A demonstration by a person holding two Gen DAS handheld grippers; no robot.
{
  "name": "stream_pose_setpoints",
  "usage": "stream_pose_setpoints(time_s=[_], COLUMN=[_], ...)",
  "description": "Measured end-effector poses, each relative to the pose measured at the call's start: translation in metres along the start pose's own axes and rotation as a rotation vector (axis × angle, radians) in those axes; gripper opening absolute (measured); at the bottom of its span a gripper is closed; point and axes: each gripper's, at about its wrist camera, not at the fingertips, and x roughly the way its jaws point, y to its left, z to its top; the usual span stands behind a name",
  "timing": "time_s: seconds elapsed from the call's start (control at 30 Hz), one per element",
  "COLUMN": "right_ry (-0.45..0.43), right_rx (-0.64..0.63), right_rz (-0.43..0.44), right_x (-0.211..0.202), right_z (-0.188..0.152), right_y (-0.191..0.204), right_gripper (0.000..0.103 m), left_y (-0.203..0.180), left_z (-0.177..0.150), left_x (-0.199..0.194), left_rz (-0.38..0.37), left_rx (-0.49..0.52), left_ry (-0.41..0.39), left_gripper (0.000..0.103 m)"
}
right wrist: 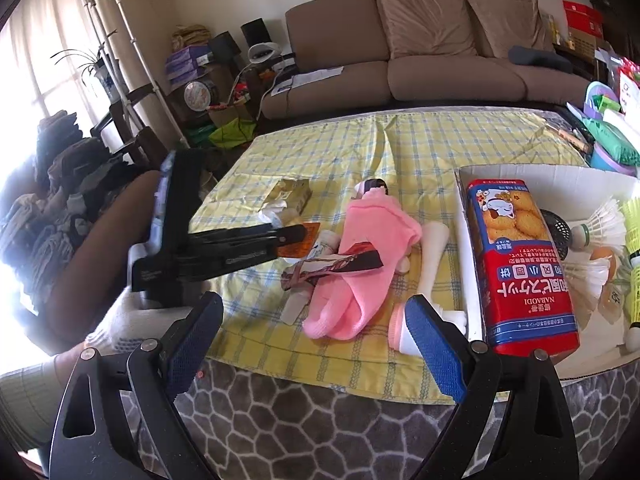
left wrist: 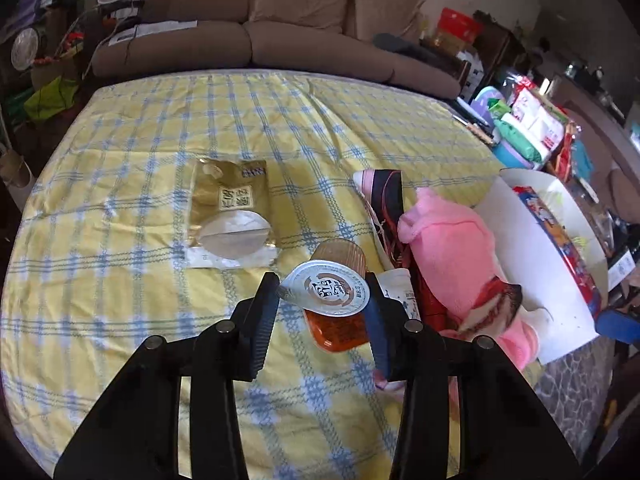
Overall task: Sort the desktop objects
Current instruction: 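Grasp the small cup with the left gripper while the right gripper approaches the orange sauce cup, then carry the small cup with the left gripper while the right gripper carries the orange sauce cup to the box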
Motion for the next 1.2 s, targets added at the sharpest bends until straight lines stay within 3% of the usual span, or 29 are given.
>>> stream_pose_setpoints(time_s=[0.17, 0.27, 0.43, 0.53, 0.77, 0.87, 0.9, 0.93, 1.0, 1.2], right_ry=[-0.007, 0.022, 0.191, 0.272, 0.426, 0.457, 0.469, 0.482, 0.477, 0.419], right_rx=[0.008, 0.031, 0.034, -0.031, -0.132, -0.175, -0.196, -0.225, -0.26, -0.22], right_rz=[0.018, 0.045, -0.015, -0.08, -0.222, -0.229, -0.24, -0.254, -0.262, -0.181], right_x=[0.0, 0.01, 0.075, 0.121, 0.194, 0.206, 0.209, 0.212, 0.213, 0.183], right_z=[0.005, 0.02, 0.068, 0.085, 0.08, 0.072, 0.069, 0.065, 0.063, 0.073], right_y=[0.003, 0.01, 0.027, 0.037, 0.043, 0.044, 0.046, 0.049, 0.053, 0.06], right_gripper=[0.093, 0.087, 0.081, 0.073, 0.072, 0.07, 0.065, 0.052, 0.045, 0.044], left_y=[0.017, 0.032, 0.073, 0.089, 0.103, 0.102, 0.101, 0.102, 0.101, 0.086], left_z=[0.003, -0.003, -0.03, -0.04, -0.043, -0.044, -0.044, -0.043, -0.044, -0.046], left_x=[-0.051, -0.082, -0.124, -0.127, -0.125, -0.125, -0.124, -0.124, -0.124, -0.12], left_rz=[0.021, 0.061, 0.033, -0.003, -0.04, -0.05, -0.052, -0.056, -0.06, -0.067], left_rx=[0.007, -0.025, -0.212, -0.28, -0.289, -0.28, -0.28, -0.282, -0.282, -0.246], left_ry=[0.024, 0.06, 0.047, 0.044, 0.055, 0.064, 0.063, 0.062, 0.061, 0.075], left_gripper=[0.039, 0.039, 0.039, 0.039, 0.039, 0.039, 0.039, 0.039, 0.039, 0.039])
